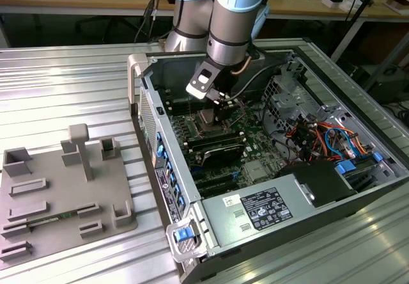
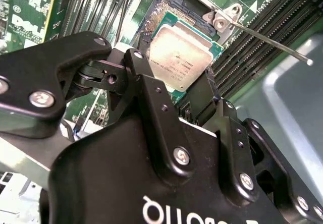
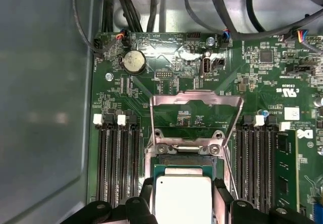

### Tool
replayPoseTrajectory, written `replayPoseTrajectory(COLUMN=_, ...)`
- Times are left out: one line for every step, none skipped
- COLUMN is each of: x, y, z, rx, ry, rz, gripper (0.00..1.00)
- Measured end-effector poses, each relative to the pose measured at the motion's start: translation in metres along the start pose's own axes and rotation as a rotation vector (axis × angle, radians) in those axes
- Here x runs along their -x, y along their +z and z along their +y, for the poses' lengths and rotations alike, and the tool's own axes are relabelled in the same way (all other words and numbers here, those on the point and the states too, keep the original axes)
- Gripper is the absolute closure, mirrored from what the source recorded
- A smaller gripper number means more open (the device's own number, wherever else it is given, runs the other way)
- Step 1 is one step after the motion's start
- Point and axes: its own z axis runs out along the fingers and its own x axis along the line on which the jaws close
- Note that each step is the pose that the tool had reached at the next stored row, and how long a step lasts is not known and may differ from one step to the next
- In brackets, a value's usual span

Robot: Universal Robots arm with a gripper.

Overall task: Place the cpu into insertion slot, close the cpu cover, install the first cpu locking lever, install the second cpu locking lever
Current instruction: 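Place the cpu into insertion slot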

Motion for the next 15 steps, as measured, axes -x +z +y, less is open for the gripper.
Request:
replayPoseTrajectory(x=0.0000, y=0.0020, z=-0.0002, rx=0.0000, ry=0.000, rz=0.0000, gripper=0.45)
replayPoseTrajectory(x=0.0000, y=0.0029, z=-0.0003, rx=-0.0001, ry=0.000, rz=0.0000, gripper=0.45)
replayPoseTrajectory(x=0.0000, y=0.0034, z=-0.0003, rx=-0.0002, ry=0.000, rz=-0.0001, gripper=0.45)
replayPoseTrajectory(x=0.0000, y=0.0034, z=-0.0003, rx=-0.0002, ry=0.000, rz=-0.0003, gripper=0.45)
replayPoseTrajectory(x=0.0000, y=0.0034, z=-0.0003, rx=-0.0003, ry=0.000, rz=-0.0003, gripper=0.45)
replayPoseTrajectory(x=-0.0001, y=0.0049, z=-0.0004, rx=-0.0001, ry=0.000, rz=-0.0001, gripper=0.45)
replayPoseTrajectory(x=-0.0001, y=0.0061, z=-0.0005, rx=-0.0001, ry=0.000, rz=-0.0001, gripper=0.45)
replayPoseTrajectory(x=-0.0001, y=0.0062, z=-0.0005, rx=-0.0001, ry=0.000, rz=-0.0001, gripper=0.45)
replayPoseTrajectory(x=-0.0001, y=0.0063, z=-0.0005, rx=-0.0001, ry=0.000, rz=-0.0001, gripper=0.45)
replayPoseTrajectory(x=-0.0001, y=0.0063, z=-0.0005, rx=-0.0001, ry=0.000, rz=-0.0001, gripper=0.45)
replayPoseTrajectory(x=-0.0001, y=0.0064, z=-0.0005, rx=-0.0001, ry=0.000, rz=-0.0001, gripper=0.45)
replayPoseTrajectory(x=-0.0001, y=0.0065, z=-0.0005, rx=-0.0001, ry=0.000, rz=-0.0001, gripper=0.45)
replayPoseTrajectory(x=-0.0001, y=0.0065, z=-0.0005, rx=-0.0002, ry=0.000, rz=-0.0001, gripper=0.45)
replayPoseTrajectory(x=-0.0001, y=0.0066, z=-0.0005, rx=-0.0001, ry=0.000, rz=-0.0001, gripper=0.45)
replayPoseTrajectory(x=-0.0001, y=0.0067, z=-0.0005, rx=-0.0001, ry=0.000, rz=-0.0001, gripper=0.45)
